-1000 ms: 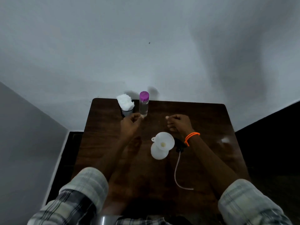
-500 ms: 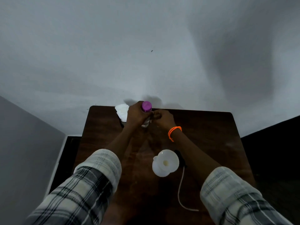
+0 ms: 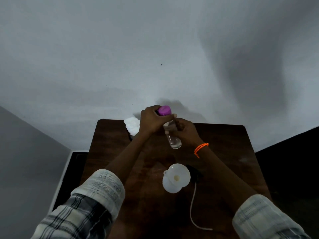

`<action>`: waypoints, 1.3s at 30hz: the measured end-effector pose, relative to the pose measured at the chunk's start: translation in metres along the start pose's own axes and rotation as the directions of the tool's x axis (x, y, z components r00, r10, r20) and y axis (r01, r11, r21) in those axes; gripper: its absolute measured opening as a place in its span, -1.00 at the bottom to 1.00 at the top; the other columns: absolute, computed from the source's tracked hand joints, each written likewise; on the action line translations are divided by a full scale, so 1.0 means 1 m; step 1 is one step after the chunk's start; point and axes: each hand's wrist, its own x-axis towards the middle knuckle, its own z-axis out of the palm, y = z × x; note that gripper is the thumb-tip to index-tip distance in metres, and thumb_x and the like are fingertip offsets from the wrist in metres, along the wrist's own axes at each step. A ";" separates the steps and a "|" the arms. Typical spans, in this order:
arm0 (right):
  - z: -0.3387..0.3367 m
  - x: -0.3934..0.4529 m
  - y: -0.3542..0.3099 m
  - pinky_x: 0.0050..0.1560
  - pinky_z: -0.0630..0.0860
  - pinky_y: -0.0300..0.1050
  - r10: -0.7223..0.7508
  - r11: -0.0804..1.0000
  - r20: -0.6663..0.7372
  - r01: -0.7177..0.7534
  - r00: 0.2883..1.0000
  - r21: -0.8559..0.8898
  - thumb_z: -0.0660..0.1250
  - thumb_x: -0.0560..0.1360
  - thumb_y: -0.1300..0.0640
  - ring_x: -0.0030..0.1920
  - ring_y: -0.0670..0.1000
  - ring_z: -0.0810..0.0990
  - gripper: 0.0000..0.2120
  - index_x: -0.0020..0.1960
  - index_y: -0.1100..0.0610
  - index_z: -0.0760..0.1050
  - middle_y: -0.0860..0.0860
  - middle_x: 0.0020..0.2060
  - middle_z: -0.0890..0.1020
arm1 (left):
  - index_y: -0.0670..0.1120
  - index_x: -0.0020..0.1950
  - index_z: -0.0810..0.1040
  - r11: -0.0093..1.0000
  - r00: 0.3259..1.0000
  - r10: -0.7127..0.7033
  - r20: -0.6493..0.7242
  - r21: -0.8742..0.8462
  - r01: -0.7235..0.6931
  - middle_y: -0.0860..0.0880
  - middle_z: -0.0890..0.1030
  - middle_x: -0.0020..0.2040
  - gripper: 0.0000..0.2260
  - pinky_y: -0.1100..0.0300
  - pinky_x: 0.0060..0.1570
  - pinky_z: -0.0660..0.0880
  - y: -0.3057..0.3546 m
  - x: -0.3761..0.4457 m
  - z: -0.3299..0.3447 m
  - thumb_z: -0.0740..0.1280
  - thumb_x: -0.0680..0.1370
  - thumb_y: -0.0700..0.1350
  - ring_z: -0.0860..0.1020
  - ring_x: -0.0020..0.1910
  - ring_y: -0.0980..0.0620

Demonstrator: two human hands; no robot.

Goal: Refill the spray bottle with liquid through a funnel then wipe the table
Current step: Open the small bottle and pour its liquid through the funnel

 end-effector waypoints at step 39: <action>-0.037 -0.149 -0.081 0.08 0.66 -0.04 -0.044 0.982 -0.225 0.083 0.973 0.171 0.68 0.27 0.14 0.00 0.00 0.75 -0.60 0.08 0.09 0.71 0.01 -0.07 0.77 | -0.06 -0.13 0.40 0.830 0.999 -0.026 0.021 -0.556 0.034 0.03 0.44 -0.20 -0.59 -0.02 0.07 0.58 0.115 -0.097 -0.012 0.46 0.47 0.23 0.51 -0.24 0.11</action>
